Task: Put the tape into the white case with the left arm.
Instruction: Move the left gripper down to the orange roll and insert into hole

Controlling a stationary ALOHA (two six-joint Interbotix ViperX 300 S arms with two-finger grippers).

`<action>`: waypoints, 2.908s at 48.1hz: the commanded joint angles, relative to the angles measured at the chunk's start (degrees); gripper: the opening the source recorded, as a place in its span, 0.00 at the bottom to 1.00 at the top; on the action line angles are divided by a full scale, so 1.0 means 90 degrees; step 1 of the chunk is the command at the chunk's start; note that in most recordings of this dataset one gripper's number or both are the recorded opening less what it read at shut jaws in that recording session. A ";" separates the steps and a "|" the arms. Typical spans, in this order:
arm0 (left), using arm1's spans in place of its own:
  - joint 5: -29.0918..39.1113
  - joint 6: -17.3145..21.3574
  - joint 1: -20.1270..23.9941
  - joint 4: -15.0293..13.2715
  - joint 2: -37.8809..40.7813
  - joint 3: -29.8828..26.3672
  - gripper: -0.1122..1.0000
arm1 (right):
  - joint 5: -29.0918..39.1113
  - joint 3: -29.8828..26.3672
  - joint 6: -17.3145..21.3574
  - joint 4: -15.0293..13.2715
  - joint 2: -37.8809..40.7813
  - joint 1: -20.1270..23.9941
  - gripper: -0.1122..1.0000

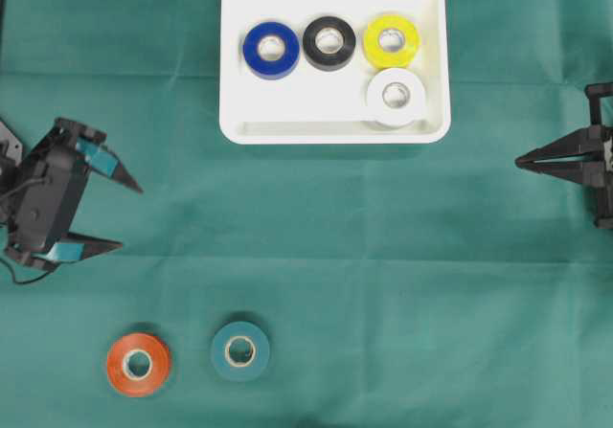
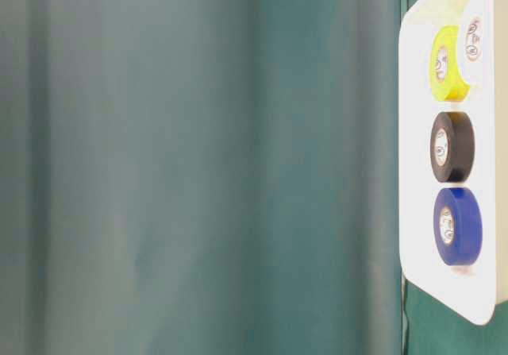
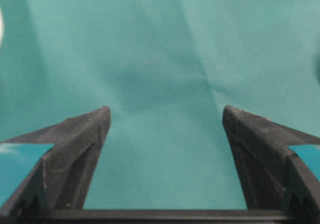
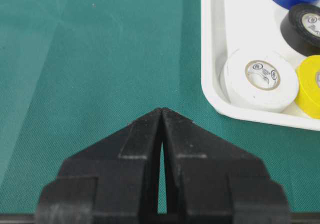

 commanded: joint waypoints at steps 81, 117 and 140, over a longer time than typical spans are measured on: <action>-0.0645 -0.0195 -0.2197 -0.0020 0.2656 -0.1338 0.83 | -0.0078 -0.0068 0.0010 -0.0010 0.0039 0.0000 0.02; -0.0645 -0.0195 -0.2314 -0.0010 0.3984 -0.2021 0.83 | -0.0088 -0.0068 0.0010 0.0000 0.0039 0.0000 0.02; -0.0645 -0.0195 -0.2324 -0.0010 0.4082 -0.2061 0.47 | -0.0078 -0.0068 0.0010 0.0000 0.0039 -0.0010 0.02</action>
